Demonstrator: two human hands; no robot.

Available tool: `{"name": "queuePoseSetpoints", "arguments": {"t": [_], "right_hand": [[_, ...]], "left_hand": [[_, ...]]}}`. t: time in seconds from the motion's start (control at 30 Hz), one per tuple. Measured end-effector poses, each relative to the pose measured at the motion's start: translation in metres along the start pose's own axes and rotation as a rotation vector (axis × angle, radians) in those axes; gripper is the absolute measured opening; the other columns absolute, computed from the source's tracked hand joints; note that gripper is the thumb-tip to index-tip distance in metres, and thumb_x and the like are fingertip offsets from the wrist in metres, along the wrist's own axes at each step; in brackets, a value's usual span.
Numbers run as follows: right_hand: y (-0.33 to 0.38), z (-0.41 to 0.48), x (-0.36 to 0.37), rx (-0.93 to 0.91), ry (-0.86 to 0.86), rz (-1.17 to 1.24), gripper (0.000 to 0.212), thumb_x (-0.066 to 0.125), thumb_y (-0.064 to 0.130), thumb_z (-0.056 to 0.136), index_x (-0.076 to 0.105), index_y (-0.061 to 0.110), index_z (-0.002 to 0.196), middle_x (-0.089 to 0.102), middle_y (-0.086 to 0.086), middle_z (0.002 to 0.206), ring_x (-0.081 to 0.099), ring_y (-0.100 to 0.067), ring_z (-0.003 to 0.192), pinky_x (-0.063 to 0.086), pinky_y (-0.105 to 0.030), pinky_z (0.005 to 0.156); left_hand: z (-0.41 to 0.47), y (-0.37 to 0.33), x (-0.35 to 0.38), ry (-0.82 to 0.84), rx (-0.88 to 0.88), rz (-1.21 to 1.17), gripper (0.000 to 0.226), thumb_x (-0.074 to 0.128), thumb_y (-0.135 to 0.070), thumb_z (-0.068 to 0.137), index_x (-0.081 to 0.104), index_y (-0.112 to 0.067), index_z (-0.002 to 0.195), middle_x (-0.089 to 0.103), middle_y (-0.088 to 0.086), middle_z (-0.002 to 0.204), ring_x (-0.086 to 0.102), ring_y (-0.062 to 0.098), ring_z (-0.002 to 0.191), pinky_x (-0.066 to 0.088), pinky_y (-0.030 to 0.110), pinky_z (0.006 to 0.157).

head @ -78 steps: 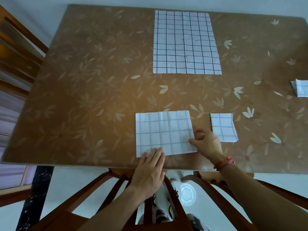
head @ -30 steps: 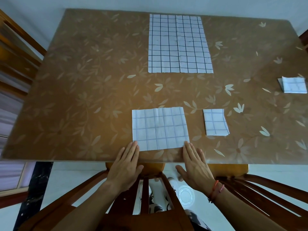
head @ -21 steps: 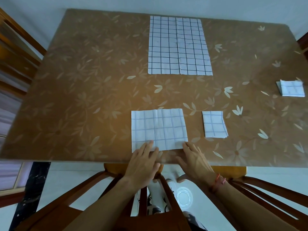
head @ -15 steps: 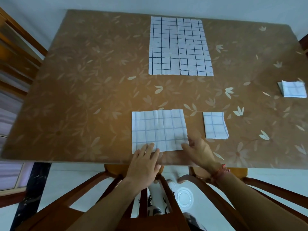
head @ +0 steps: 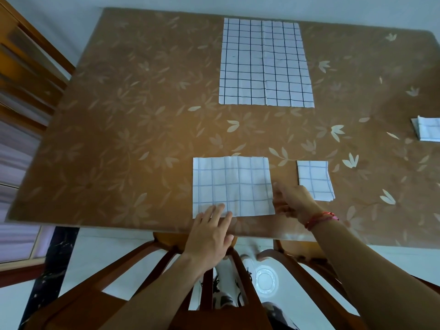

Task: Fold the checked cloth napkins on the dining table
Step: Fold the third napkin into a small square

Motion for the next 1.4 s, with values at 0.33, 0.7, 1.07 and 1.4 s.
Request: {"name": "queuePoseSetpoints", "arguments": {"t": [0.33,0.7,1.07,1.4], "right_hand": [[0.023,0.013,0.006,-0.152,-0.114,-0.186,0.028,0.073,0.030,0.084,0.062,0.010,0.068,0.058,-0.005,0.066,0.053,-0.018,0.056,0.038,-0.026,0.047],[0.015,0.004,-0.001,-0.151,-0.148,0.094,0.013,0.077,0.013,0.081,0.070,0.003,0.084,0.062,-0.008,0.068,0.059,-0.021,0.056,0.049,-0.029,0.049],[-0.031,-0.037,0.054,0.088,0.144,0.546,0.028,0.071,0.005,0.083,0.062,-0.008,0.106,0.069,-0.025,0.076,0.064,-0.025,0.052,0.046,-0.025,0.041],[-0.027,-0.049,0.053,-0.089,0.372,0.199,0.051,0.073,-0.009,0.063,0.060,-0.002,0.112,0.071,-0.023,0.102,0.070,-0.038,0.097,0.060,-0.039,0.071]], "left_hand": [[-0.001,0.000,-0.004,-0.015,0.007,-0.027,0.053,0.042,-0.041,0.099,0.031,-0.020,0.147,0.019,0.006,0.157,0.015,0.026,0.145,0.021,0.044,0.117],[0.006,0.004,-0.025,-0.139,-0.009,-0.080,0.052,0.050,-0.038,0.095,0.039,-0.016,0.141,0.036,0.005,0.148,0.034,0.021,0.136,0.036,0.035,0.108],[0.022,-0.008,-0.029,-0.171,-0.067,-0.165,0.055,0.060,-0.029,0.088,0.044,-0.011,0.138,0.049,0.007,0.135,0.040,0.024,0.128,0.035,0.033,0.106],[0.015,0.006,-0.028,-0.216,-0.054,-0.217,0.043,0.059,-0.004,0.084,0.056,-0.011,0.126,0.055,0.004,0.122,0.047,0.022,0.118,0.045,0.032,0.096]]}}
Point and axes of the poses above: each hand's wrist, its own z-axis towards the middle knuckle, its own x-axis out of the palm, y = z × x, the point moved 7 cm from there along z, towards the middle knuckle
